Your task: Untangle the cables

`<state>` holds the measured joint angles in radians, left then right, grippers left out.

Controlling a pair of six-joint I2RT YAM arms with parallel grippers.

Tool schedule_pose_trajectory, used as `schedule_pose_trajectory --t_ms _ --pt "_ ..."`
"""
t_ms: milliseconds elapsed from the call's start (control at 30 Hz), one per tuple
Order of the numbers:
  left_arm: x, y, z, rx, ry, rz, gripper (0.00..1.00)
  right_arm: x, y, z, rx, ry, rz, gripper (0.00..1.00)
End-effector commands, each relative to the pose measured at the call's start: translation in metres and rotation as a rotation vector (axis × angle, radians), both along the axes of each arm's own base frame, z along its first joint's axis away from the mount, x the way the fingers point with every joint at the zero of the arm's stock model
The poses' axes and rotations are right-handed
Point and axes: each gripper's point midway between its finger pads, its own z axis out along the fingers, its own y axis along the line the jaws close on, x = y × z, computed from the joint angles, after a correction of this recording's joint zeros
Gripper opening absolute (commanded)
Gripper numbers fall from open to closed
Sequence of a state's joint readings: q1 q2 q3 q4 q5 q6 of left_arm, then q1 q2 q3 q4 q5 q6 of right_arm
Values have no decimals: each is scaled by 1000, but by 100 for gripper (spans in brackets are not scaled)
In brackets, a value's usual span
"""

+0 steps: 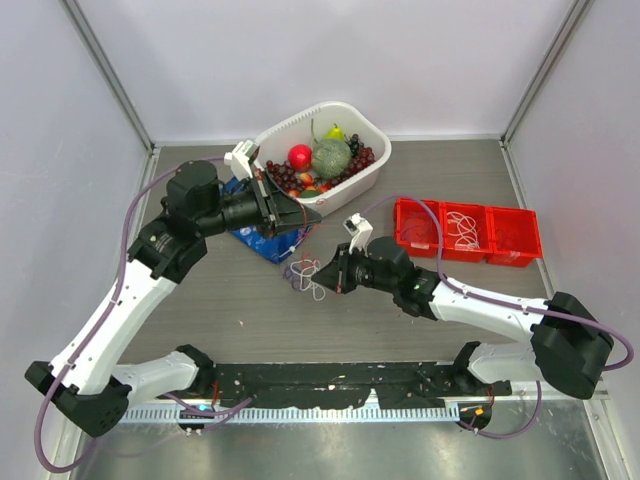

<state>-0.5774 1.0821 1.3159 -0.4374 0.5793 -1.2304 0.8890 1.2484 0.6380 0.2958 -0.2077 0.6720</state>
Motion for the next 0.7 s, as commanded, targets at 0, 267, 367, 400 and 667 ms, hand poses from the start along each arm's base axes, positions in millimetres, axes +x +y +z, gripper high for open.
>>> schedule_pose_trajectory --t_ms 0,267,367,400,667 --pt "-15 9 69 -119 -221 -16 0 14 -11 -12 -88 10 -104 1" --pt "-34 31 150 -238 -563 49 0 27 -63 -56 -336 67 -318 1" --pt "-52 48 183 -288 -742 90 0 27 -92 -74 -465 86 -402 1" --pt "-56 54 191 -299 -789 108 0 29 -100 -76 -497 78 -431 1" --pt "-88 86 236 -346 -1032 206 0 27 -148 -88 -668 72 -558 1"
